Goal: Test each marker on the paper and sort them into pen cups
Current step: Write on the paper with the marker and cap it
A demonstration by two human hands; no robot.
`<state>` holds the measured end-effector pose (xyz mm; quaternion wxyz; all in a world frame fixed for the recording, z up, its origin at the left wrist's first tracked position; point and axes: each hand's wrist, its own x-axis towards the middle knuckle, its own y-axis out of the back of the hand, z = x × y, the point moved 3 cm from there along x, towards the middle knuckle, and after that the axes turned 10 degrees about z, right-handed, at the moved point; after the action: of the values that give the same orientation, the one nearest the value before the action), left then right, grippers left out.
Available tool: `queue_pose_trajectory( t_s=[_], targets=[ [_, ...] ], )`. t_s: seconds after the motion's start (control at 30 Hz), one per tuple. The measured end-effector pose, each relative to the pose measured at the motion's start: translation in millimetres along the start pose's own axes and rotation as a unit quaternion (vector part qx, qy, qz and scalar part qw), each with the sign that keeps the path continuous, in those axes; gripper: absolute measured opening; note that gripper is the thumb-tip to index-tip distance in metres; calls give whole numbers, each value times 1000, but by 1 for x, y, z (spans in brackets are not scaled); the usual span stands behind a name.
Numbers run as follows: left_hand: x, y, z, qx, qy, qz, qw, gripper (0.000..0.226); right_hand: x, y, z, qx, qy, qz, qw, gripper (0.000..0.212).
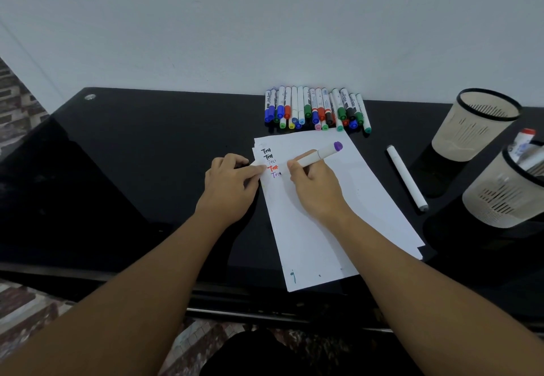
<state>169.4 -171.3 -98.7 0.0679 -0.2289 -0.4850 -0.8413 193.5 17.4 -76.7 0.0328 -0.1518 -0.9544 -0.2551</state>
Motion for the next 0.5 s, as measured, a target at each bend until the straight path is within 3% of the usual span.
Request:
queue_pose_trajectory(
  t_s=[0.23,0.4,0.5],
  targets=[
    [2,5,0,-49,29,21,998,36,0,0,-3,-15,10,-5,1000,24],
    [1,5,-2,-4,72,49,996,35,0,6,1,135,-15,42,990,8],
    [2,2,-5,16,72,57,996,24,2,5,1,148,10,38,988,11]
  ],
)
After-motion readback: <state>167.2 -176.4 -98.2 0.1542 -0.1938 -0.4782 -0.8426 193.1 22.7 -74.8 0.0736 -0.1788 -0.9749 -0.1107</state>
